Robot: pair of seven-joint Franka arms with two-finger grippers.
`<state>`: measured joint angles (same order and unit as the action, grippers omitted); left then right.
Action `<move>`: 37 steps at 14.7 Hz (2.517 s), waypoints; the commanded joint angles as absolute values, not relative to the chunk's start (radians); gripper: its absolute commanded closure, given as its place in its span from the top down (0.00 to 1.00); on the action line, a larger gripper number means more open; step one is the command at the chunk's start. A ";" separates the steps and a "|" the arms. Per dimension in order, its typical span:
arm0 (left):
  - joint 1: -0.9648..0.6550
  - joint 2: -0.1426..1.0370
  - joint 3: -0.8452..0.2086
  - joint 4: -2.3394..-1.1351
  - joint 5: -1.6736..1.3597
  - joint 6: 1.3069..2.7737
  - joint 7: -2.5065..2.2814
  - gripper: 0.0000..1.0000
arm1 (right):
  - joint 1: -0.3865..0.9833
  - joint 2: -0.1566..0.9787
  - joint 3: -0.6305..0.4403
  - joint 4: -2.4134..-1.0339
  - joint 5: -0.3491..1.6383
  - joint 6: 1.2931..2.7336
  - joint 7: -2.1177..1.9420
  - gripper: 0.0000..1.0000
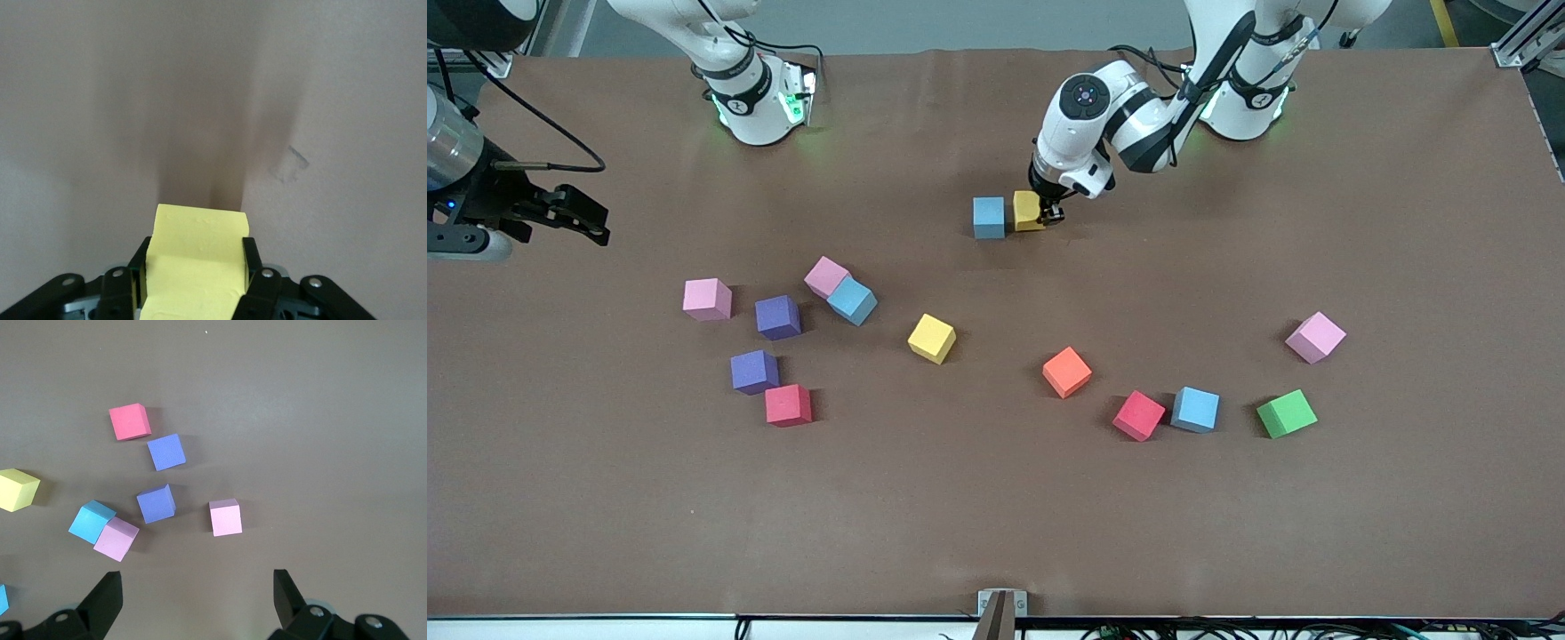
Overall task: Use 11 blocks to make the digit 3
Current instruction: 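Carry the yellow cube with the left gripper beside the blue cube, then lower the yellow cube next to the blue cube and open the left gripper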
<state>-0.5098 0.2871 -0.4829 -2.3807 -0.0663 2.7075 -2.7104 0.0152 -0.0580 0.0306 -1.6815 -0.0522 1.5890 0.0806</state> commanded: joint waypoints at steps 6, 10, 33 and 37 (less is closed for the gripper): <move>-0.518 0.336 -0.474 -2.327 0.020 2.715 -2.752 0.27 | 0.005 -0.063 0.038 -1.684 -0.052 1.589 0.086 1.00; -0.526 0.360 -0.462 -2.301 0.021 2.715 -2.752 0.27 | 0.005 -0.063 0.038 -1.683 -0.052 1.588 0.086 1.00; -0.543 0.431 -0.460 -2.252 0.044 2.715 -2.757 1.00 | 0.005 -0.063 0.040 -1.683 -0.052 1.589 0.086 1.00; -0.538 0.422 -0.462 -2.237 0.044 2.708 -2.755 1.00 | 0.005 -0.063 0.040 -1.683 -0.052 1.589 0.086 1.00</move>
